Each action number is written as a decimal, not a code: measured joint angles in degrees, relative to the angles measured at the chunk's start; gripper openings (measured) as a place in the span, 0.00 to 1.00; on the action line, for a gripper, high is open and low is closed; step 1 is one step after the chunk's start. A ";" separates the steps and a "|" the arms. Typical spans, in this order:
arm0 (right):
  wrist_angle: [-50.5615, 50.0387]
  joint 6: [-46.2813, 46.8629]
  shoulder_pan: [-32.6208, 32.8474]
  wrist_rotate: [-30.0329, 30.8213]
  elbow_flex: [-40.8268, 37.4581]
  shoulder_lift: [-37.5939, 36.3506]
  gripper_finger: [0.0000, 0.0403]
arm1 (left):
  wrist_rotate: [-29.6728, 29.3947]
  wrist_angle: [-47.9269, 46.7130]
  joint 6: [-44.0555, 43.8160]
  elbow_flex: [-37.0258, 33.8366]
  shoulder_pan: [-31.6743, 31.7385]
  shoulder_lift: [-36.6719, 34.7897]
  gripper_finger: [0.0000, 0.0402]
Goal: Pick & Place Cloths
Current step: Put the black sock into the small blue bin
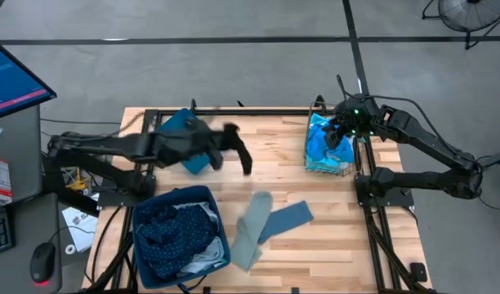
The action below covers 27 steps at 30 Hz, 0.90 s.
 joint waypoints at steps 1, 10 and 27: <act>0.33 -0.09 0.00 0.00 0.00 0.01 0.43 | -2.30 -0.52 1.35 0.02 0.23 -1.35 0.00; 1.41 -1.50 0.00 0.02 0.00 0.02 0.43 | -12.50 -12.94 5.22 0.07 6.15 -8.83 0.00; 1.28 5.83 3.99 -0.17 0.00 0.02 0.43 | -6.81 -22.18 2.52 -15.68 23.67 -11.35 0.00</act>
